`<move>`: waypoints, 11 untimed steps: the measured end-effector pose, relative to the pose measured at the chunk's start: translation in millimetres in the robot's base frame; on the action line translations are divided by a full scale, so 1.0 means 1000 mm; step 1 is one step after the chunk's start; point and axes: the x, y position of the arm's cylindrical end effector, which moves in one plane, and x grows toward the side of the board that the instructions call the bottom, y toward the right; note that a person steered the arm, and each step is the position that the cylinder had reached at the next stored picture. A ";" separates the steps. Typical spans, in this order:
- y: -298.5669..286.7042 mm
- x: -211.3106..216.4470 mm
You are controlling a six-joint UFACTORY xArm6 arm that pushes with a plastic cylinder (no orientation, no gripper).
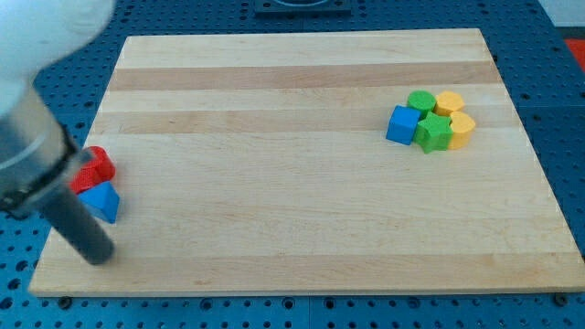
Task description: Separate the red star from the red circle
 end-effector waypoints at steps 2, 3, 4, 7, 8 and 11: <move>-0.053 -0.031; -0.053 -0.055; -0.052 -0.073; 0.018 -0.107; 0.043 -0.106; 0.100 -0.087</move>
